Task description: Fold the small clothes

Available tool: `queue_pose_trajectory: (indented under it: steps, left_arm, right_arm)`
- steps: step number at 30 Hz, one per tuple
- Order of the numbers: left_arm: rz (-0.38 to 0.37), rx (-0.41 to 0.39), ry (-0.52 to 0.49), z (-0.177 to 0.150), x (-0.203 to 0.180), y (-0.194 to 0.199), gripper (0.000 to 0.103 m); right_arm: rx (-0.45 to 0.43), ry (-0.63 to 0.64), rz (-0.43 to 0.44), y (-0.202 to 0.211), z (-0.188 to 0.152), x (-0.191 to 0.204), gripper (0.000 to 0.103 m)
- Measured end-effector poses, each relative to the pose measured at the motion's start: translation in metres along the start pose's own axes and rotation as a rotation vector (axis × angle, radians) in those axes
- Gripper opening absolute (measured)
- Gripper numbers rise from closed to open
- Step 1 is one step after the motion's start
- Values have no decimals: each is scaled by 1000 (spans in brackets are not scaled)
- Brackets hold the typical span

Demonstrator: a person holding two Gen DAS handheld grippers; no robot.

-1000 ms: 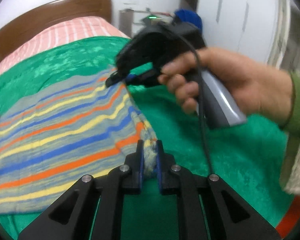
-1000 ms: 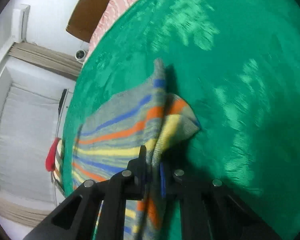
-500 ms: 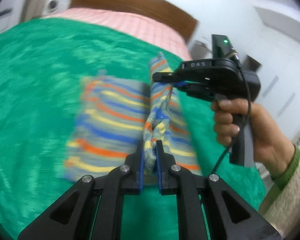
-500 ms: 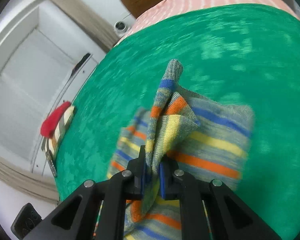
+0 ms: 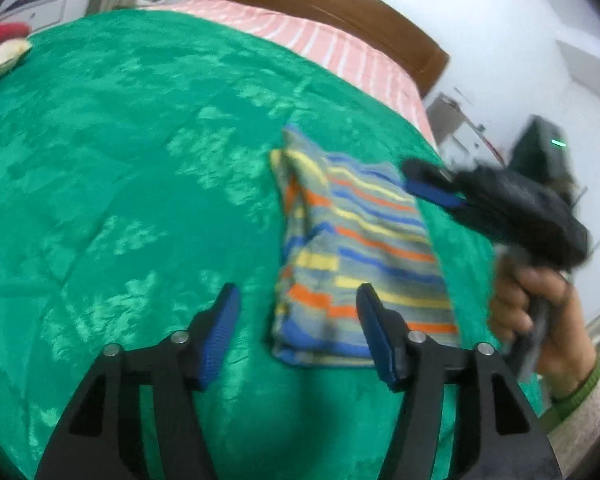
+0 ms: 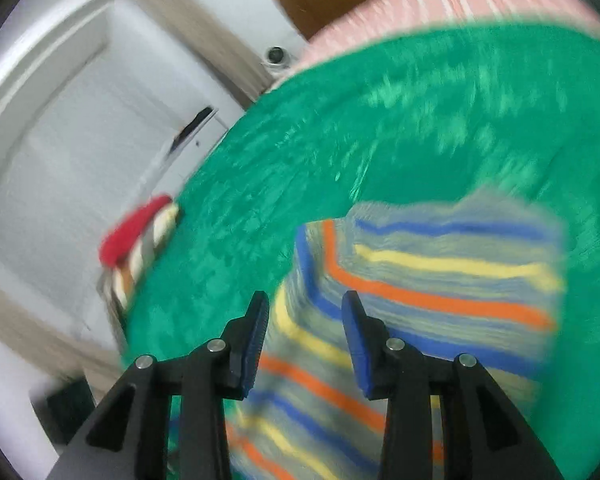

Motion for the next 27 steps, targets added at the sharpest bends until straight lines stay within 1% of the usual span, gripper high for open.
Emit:
queue_pose_trajectory:
  steps: [1,2,3,4,5,6,7,8,9,10,11,14,17,19,20,21,22,23,24,25,27]
  left_arm:
    - [5,16,-14,0,-2,-4,59]
    - [17,48,-30,-2,-7,-14,30]
    - [38,81,-34,-1,-6,-23,6]
    - [57,103,-31,-5,-5,-28,6]
    - [72,105,-25,-8,-5,-27,5]
    - [78,108,-17,-11,-1,-29,4]
    - [73,115,-9,-13,0,-30,4]
    - [75,120,-2,-15,2,-30,4]
    - [81,125,-4,-16,4,-30,4]
    - [84,127,-8,-15,6,-34,4]
    - [88,129,-10,-9,8,-42,4]
    - [100,138,-27,-13,7,-36,4]
    - [135,153,-93,-16,-1,-27,5]
    - [160,159,-123,-17,-6,-16,8]
    - [193,162,-136,-19,-8,-8,14]
    - [213,161,-146,-22,-7,1,18]
    - [239,153,-165,-26,-7,10,37]
    - [249,145,-176,-30,-7,16,64]
    - [263,122,-185,-36,-6,24,74]
    - [274,105,-192,-41,-6,30,84]
    - [290,86,-213,-51,-5,35,86]
  right_arm:
    - [8,87,-27,14,-8,6,38]
    - [39,178,-51,26,-22,14,36]
    - [80,241,-65,30,-36,19,31]
    - [133,295,-85,33,-55,21,25]
    - [197,335,-133,32,-79,16,22]
    - [265,365,-207,26,-104,9,22]
    - [304,390,-270,22,-124,1,20]
    - [276,420,-310,24,-147,-5,20]
    - [209,415,-310,30,-157,-6,20]
    - [186,391,-311,34,-162,-8,21]
    - [155,342,-308,37,-165,-10,21]
    - [82,238,-286,42,-170,-20,21]
    - [38,184,-252,48,-176,-27,21]
    - [36,161,-249,55,-175,-25,21]
    - [30,157,-259,63,-177,-23,21]
    - [17,152,-278,70,-179,-18,25]
    - [4,147,-299,78,-182,-13,46]
    - [-11,139,-312,88,-188,-10,69]
    - [-34,130,-312,97,-194,-9,75]
    - [-68,121,-309,107,-202,-6,76]
    - [-109,113,-314,123,-215,-3,76]
Point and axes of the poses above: each gripper's, at about its wrist camera, not at the fingertips, and y roughly against the way its jaws point, x to its left, z to its top, the point moved 2 cm from there along -y, roughly the way its jaws point, and after that the axes turned 7 degrees about -y, right-handed, at the moved point
